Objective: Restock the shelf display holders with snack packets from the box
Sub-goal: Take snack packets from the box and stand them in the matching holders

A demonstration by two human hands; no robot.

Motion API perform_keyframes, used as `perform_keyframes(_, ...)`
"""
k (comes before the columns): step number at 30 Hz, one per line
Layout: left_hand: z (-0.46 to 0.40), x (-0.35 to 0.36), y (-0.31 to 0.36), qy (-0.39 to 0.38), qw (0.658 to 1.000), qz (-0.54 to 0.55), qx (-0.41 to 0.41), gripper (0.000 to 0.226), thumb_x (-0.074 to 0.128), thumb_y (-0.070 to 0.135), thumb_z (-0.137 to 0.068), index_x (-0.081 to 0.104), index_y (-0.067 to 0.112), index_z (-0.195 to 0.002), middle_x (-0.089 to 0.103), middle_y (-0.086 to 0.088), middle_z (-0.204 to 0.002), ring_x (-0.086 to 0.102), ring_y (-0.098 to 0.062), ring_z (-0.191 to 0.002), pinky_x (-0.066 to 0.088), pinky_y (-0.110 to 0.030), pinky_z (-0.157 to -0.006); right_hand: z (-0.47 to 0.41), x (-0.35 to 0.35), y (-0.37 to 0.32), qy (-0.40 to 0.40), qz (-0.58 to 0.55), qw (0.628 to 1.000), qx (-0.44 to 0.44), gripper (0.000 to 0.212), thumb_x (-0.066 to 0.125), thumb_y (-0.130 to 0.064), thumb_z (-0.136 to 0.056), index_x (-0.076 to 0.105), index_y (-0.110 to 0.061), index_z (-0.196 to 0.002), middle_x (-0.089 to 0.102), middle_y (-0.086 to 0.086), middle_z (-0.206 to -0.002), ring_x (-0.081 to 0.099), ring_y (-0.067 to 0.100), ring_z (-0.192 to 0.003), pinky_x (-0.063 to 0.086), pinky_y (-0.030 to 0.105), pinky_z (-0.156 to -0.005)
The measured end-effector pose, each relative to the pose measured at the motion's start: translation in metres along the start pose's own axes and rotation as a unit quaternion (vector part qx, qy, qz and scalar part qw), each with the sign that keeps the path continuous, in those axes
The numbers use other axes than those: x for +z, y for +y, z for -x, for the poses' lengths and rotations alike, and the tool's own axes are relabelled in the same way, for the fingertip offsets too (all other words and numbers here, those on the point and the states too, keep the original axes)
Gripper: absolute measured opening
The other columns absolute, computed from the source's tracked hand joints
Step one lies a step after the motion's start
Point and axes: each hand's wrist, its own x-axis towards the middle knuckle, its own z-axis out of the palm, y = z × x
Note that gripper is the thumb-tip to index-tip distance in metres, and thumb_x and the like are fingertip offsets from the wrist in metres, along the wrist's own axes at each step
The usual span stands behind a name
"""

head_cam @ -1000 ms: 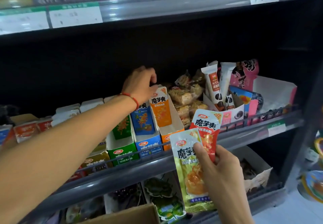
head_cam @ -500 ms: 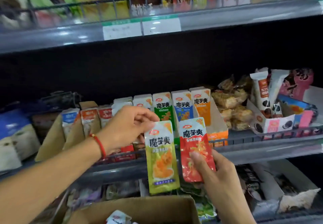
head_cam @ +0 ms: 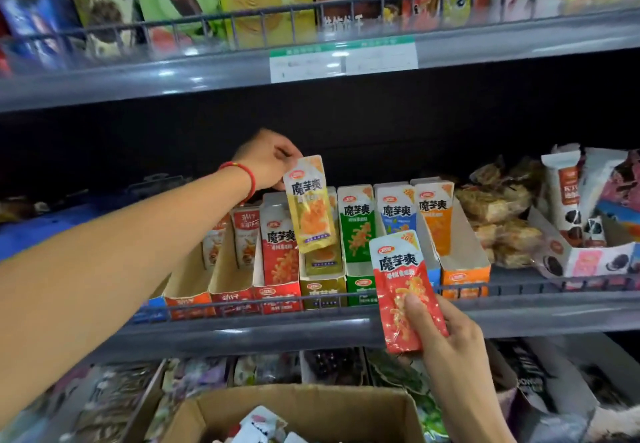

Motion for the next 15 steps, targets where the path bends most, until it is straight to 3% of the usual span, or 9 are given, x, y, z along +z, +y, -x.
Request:
perform_keyframes(4,-0.006,0.021,0.010,-0.015,0.998,-0.065,0.011,0.009,0.064,0.016,-0.099,0.071,0.019,-0.098,0.073,0.001,-0.091,0.076,-0.019,-0.079,0.064,-0.040,-0.080,-0.003,-0.005,0.000,0.002,-0.010,1.000,0.002,0.025,0.065,-0.038,-0.095,0.073,-0.015,-0.087,0.073,0.005,-0.071,0.069,0.016,-0.061,0.056,0.026,-0.050)
perform_keyframes(7,-0.007,0.033,0.007,-0.015,0.988,-0.149,0.044,0.009,0.063,0.015,-0.098,0.071,0.018,-0.096,0.069,0.001,-0.098,0.070,-0.018,-0.092,0.059,-0.034,-0.082,-0.004,-0.006,0.001,0.005,-0.010,1.000,-0.004,0.024,0.065,-0.040,-0.095,0.073,-0.017,-0.094,0.074,0.005,-0.073,0.071,0.022,-0.063,0.061,0.035,-0.054)
perform_keyframes(11,-0.004,0.052,-0.013,-0.024,0.969,-0.226,0.093,0.010,0.067,0.012,-0.095,0.074,0.017,-0.091,0.070,0.001,-0.097,0.066,-0.020,-0.098,0.055,-0.036,-0.090,-0.004,-0.008,0.002,0.001,-0.004,1.000,-0.008,0.023,0.065,-0.041,-0.093,0.071,-0.020,-0.099,0.074,0.000,-0.076,0.072,0.019,-0.063,0.060,0.030,-0.051)
perform_keyframes(13,-0.002,0.060,-0.021,-0.023,0.965,-0.237,0.107,0.009,0.067,0.012,-0.095,0.075,0.017,-0.095,0.070,-0.001,-0.101,0.066,-0.021,-0.099,0.052,-0.032,-0.087,-0.004,-0.008,0.002,-0.017,0.001,1.000,-0.009,0.024,0.063,-0.041,-0.093,0.071,-0.020,-0.099,0.074,0.002,-0.076,0.071,0.019,-0.059,0.057,0.025,-0.049)
perform_keyframes(15,0.000,0.063,-0.025,0.015,0.961,-0.249,0.118,0.011,0.067,0.013,-0.095,0.074,0.017,-0.102,0.067,-0.004,-0.104,0.062,-0.022,-0.102,0.046,-0.030,-0.083,-0.003,-0.007,0.001,-0.039,-0.001,0.999,-0.005,0.025,0.062,-0.043,-0.092,0.070,-0.021,-0.102,0.075,0.004,-0.077,0.069,0.021,-0.056,0.059,0.031,-0.054)
